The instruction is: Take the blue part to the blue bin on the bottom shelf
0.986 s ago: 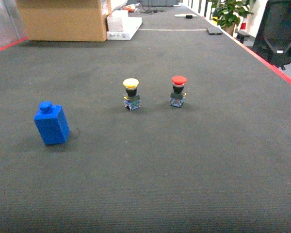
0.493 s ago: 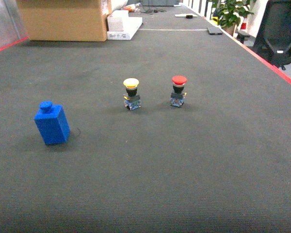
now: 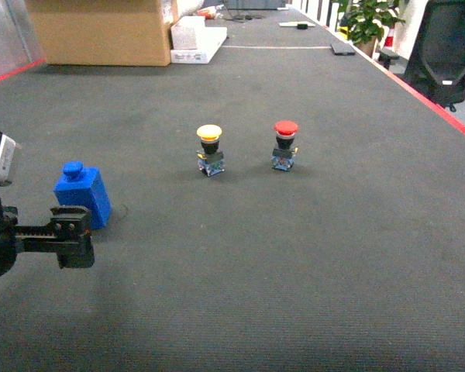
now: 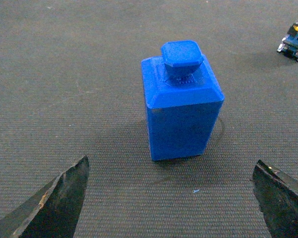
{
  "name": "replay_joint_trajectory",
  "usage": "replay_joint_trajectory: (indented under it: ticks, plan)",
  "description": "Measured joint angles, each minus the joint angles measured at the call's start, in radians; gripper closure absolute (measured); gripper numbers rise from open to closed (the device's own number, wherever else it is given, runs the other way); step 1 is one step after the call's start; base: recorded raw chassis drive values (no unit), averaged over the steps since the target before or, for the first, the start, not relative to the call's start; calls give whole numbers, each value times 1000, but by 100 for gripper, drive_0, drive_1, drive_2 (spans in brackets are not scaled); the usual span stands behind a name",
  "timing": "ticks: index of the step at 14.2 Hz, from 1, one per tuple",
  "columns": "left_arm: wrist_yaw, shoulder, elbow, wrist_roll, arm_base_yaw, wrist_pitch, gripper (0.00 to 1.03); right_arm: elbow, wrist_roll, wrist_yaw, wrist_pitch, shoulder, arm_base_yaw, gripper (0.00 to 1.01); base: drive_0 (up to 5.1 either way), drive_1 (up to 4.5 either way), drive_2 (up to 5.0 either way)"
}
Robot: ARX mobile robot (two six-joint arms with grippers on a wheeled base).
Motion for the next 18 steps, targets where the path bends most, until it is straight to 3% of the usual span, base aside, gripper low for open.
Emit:
replay_joint_trajectory:
  ticks: [7, 8, 10, 12, 14, 16, 18]
  plan:
    - [-16, 190, 267, 13, 11, -56, 5, 0, 0, 0, 0, 0, 0, 3, 0, 0, 0]
    - [-15, 207, 282, 13, 11, -65, 11, 0, 0, 0, 0, 0, 0, 3, 0, 0, 0]
    - [-15, 228, 300, 13, 11, -74, 38, 0, 0, 0, 0, 0, 0, 3, 0, 0, 0]
    - [-15, 227, 302, 7, 11, -69, 57, 0, 0, 0, 0, 0, 0, 3, 0, 0, 0]
    - [-20, 198, 243, 5, 11, -44, 59, 0, 0, 0, 0, 0, 0, 3, 0, 0, 0]
    - [-68, 52, 71, -8, 9, 8, 59, 0, 0, 0, 0, 0, 0, 3, 0, 0, 0]
    - [-69, -260, -105, -13, -6, -149, 59, 0, 0, 0, 0, 0, 0, 3, 0, 0, 0]
